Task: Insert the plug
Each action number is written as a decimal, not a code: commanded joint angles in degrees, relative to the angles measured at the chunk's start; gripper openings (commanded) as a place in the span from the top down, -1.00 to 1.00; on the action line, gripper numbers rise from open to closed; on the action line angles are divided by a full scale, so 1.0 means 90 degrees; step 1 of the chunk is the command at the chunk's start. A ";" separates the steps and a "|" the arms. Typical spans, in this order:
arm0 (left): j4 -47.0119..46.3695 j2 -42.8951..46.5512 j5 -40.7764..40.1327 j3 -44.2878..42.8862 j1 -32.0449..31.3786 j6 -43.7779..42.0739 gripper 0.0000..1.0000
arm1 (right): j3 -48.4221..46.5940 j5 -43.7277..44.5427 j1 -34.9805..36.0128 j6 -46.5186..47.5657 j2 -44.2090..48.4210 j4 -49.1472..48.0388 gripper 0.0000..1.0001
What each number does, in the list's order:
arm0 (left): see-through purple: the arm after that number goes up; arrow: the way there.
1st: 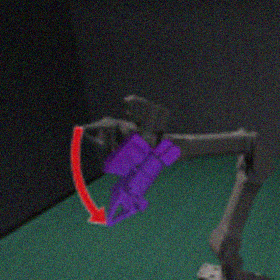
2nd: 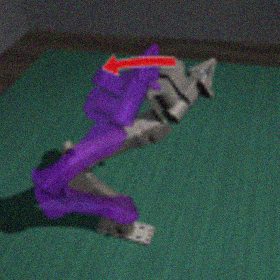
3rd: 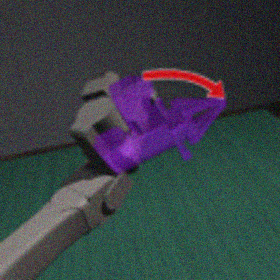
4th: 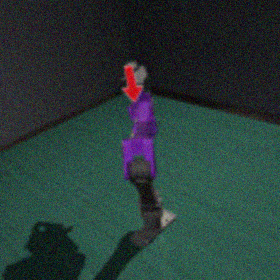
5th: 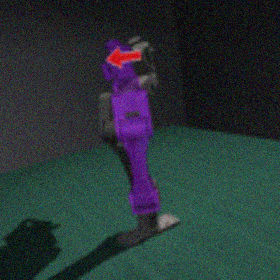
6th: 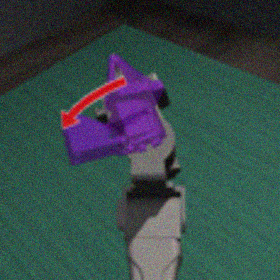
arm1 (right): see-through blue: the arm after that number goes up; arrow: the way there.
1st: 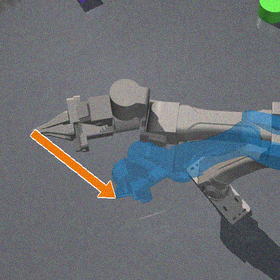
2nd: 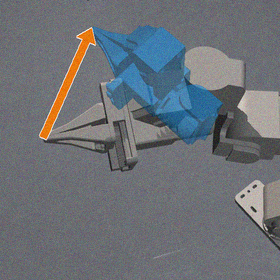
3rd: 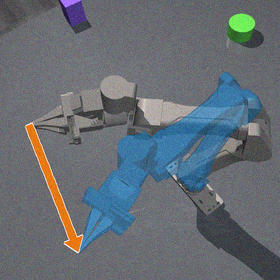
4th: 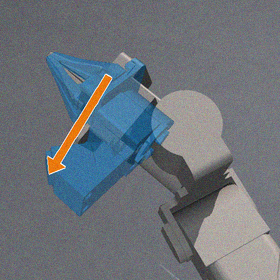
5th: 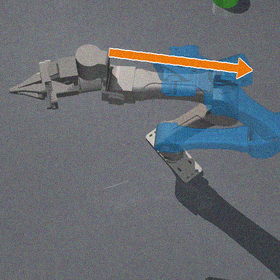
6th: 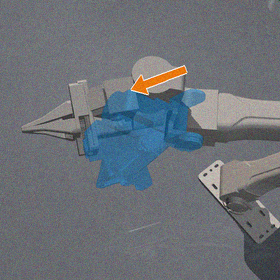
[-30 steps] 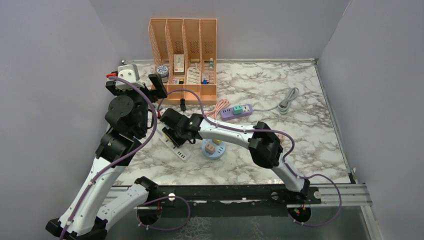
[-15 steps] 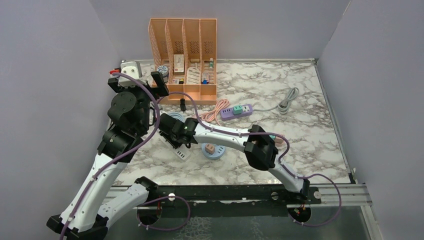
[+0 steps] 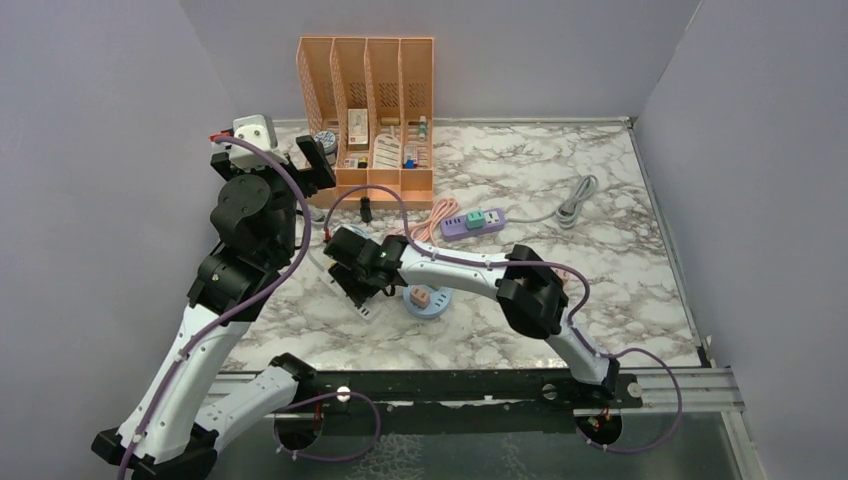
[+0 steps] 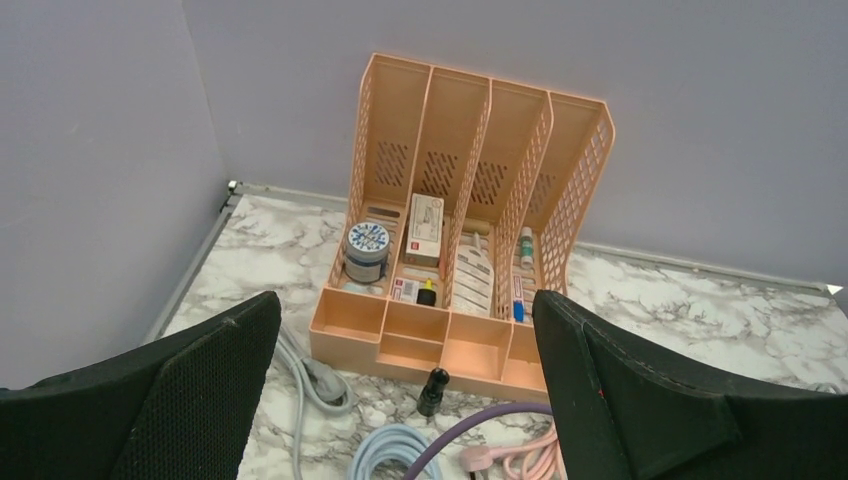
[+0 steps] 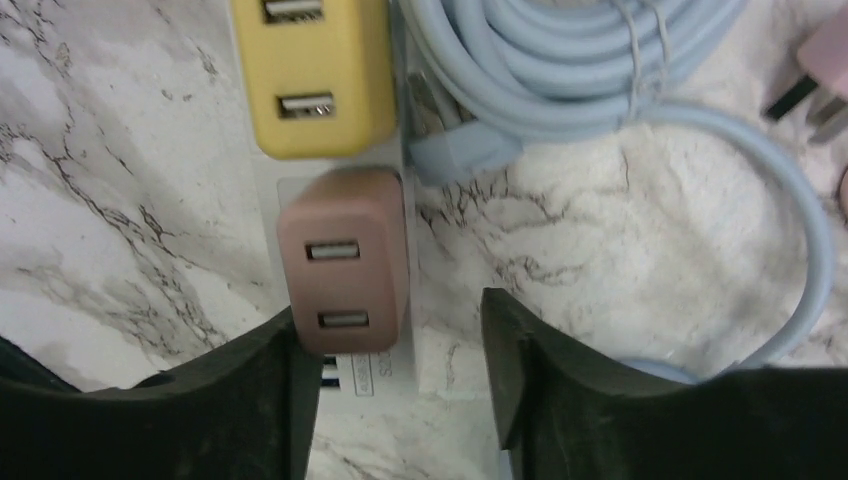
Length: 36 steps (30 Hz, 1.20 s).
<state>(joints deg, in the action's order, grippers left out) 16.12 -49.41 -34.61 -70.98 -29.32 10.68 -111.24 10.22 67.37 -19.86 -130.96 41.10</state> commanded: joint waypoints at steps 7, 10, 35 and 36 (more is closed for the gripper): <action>0.1873 0.0266 0.0502 -0.0176 0.0016 0.1062 -0.99 | 0.2400 -0.0222 -0.0049 -0.0965 0.2703 -0.1103 -0.52; 0.2296 0.0522 0.0780 0.0039 0.0016 0.1433 -0.99 | 0.3293 0.0390 -0.0048 -0.1317 0.3778 -0.1058 -0.62; 0.3655 0.2263 0.1638 -0.0380 0.0016 0.0331 -0.99 | 0.3652 0.4513 -0.0038 -0.1518 1.0785 0.3186 -0.79; 0.3703 0.2250 0.1638 -0.0472 0.0016 0.0306 -0.99 | 0.3576 0.4521 -0.0044 -0.1334 1.0880 0.3106 -0.80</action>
<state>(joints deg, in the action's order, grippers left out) 47.13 -29.58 -21.80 -71.83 -29.32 16.47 -75.79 46.72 66.92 -41.32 -35.83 69.41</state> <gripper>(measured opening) 0.992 0.891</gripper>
